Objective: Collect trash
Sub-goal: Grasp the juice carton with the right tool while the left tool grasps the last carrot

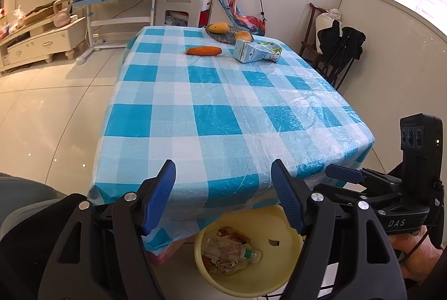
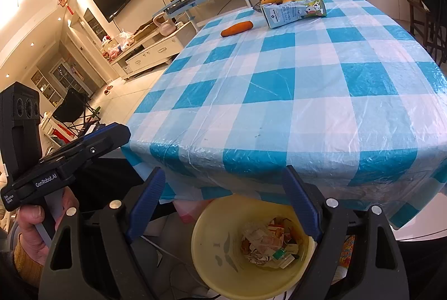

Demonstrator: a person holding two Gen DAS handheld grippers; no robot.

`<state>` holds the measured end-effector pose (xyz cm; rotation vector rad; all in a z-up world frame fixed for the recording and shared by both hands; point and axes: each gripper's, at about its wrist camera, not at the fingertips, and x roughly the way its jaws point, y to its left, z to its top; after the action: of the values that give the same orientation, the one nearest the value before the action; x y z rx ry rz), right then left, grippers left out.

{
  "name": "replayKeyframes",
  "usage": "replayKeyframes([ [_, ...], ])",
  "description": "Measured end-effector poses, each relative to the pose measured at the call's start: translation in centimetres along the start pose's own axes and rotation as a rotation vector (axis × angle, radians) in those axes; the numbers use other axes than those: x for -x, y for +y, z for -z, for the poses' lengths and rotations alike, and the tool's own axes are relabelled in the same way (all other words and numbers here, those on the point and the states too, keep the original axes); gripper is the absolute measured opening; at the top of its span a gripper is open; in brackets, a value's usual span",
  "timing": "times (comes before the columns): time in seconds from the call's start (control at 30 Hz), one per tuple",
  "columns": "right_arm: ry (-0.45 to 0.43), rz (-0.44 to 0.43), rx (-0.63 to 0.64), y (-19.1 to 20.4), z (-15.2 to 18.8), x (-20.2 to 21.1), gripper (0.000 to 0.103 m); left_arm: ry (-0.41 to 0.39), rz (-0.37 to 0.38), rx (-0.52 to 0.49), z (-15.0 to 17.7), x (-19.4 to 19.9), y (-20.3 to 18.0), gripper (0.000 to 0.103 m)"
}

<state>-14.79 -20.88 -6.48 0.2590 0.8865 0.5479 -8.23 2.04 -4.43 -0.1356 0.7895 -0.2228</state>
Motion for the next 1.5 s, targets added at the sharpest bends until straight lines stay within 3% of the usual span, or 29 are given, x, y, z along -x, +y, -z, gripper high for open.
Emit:
replayKeyframes([
  [0.43, -0.019, -0.036, -0.054, -0.5, -0.8, 0.5, 0.083, 0.016, -0.021, 0.018, -0.3, -0.3, 1.0, 0.068],
  [0.7, -0.089, -0.06, -0.154, -3.1, -6.6, -0.2, 0.083, -0.009, -0.1, -0.054, -6.7, -1.7, 2.9, 0.068],
  [0.87, -0.125, -0.06, -0.267, -6.5, -11.7, -2.5, 0.083, 0.01, -0.133, -0.161, -11.9, -6.0, 3.5, 0.068],
  [1.03, -0.167, -0.156, -0.53, -11.3, -15.5, -6.3, 0.083, 0.037, -0.168, -0.309, -16.0, -12.4, 2.8, 0.068],
  [1.1, -0.186, -0.156, -0.604, -12.5, -16.9, -7.9, 0.083, 0.052, -0.175, -0.365, -17.1, -15.0, 2.3, 0.068],
  [1.2, -0.184, -0.103, -0.605, -12.5, -19.3, -9.6, 0.083, 0.067, -0.172, -0.427, -18.6, -18.5, 1.6, 0.068],
  [1.3, -0.124, -0.025, -0.538, -11.8, -21.8, -11.7, 0.082, 0.09, -0.154, -0.493, -19.8, -21.5, 0.6, 0.07],
  [1.37, -0.091, 0.0, -0.476, -11.4, -23.0, -12.9, 0.07, 0.107, -0.158, -0.553, -20.0, -23.4, -0.1, 0.073],
  [1.4, -0.069, -0.006, -0.466, -11.6, -23.3, -13.4, 0.052, 0.128, -0.157, -0.574, -20.0, -24.5, -0.3, 0.073],
  [1.43, -0.05, -0.033, -0.469, -11.9, -23.4, -14.0, 0.046, 0.143, -0.146, -0.57, -20.0, -25.1, -0.4, 0.073],
  [1.5, -0.04, -0.098, -0.474, -12.4, -23.3, -14.1, 0.041, 0.168, -0.065, -0.486, -20.7, -25.5, 0.1, 0.056],
])
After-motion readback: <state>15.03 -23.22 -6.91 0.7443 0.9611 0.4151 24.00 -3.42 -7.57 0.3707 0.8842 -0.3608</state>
